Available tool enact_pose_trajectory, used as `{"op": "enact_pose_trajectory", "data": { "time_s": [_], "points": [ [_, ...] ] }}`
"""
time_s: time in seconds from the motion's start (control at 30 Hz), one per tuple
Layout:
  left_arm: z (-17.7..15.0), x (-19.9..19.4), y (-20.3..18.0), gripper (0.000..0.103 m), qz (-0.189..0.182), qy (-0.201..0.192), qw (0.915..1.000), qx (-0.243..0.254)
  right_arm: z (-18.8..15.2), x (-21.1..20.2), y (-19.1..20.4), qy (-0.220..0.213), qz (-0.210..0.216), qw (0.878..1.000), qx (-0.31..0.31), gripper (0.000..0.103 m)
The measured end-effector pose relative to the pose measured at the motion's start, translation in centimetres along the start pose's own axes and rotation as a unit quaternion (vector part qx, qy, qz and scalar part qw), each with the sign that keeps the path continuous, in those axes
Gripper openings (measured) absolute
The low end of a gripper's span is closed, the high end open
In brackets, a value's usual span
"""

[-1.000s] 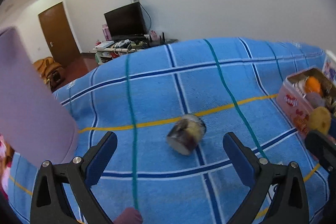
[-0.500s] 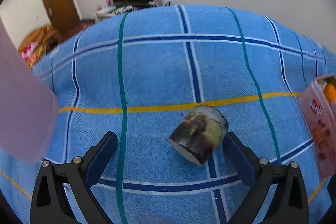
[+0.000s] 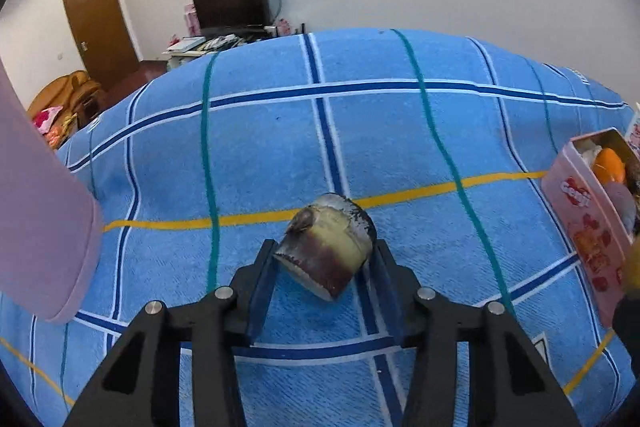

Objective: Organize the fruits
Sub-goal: 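Grasp the brown dried fruit piece with the left tool, then carry the yellow fruit and the dried fruit piece over the pink tin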

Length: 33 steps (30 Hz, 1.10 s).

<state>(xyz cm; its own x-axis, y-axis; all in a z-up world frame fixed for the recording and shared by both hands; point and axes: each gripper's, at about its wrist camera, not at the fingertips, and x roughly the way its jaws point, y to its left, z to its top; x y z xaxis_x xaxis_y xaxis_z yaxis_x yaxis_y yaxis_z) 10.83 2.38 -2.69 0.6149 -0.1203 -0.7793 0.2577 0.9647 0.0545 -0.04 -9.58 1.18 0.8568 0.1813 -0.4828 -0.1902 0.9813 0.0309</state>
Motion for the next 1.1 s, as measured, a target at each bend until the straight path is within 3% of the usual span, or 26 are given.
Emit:
{"op": "enact_pose_trajectory", "data": {
  "time_s": [0.23,0.4,0.7,1.1],
  "points": [
    [-0.9,-4.3,0.6,0.049,-0.008,-0.056,0.9976,-0.04,0.0,-0.5,-0.7,-0.016,-0.002,1.0,0.009,0.033],
    [-2.5,-7.2,-0.2,0.049,0.02,-0.092,0.9944,-0.049,0.0,-1.2,-0.9,-0.03,-0.001,0.999,0.011,0.033],
    [-4.2,-8.9,-1.8,0.049,0.056,-0.106,0.9916,-0.048,-0.6,-2.4,0.0,-0.033,0.0,0.999,-0.004,0.033],
    [-5.9,-10.6,-4.5,0.049,0.038,-0.115,0.9916,-0.045,-2.4,-5.3,-1.1,-0.032,-0.018,0.999,-0.01,0.033]
  ]
}}
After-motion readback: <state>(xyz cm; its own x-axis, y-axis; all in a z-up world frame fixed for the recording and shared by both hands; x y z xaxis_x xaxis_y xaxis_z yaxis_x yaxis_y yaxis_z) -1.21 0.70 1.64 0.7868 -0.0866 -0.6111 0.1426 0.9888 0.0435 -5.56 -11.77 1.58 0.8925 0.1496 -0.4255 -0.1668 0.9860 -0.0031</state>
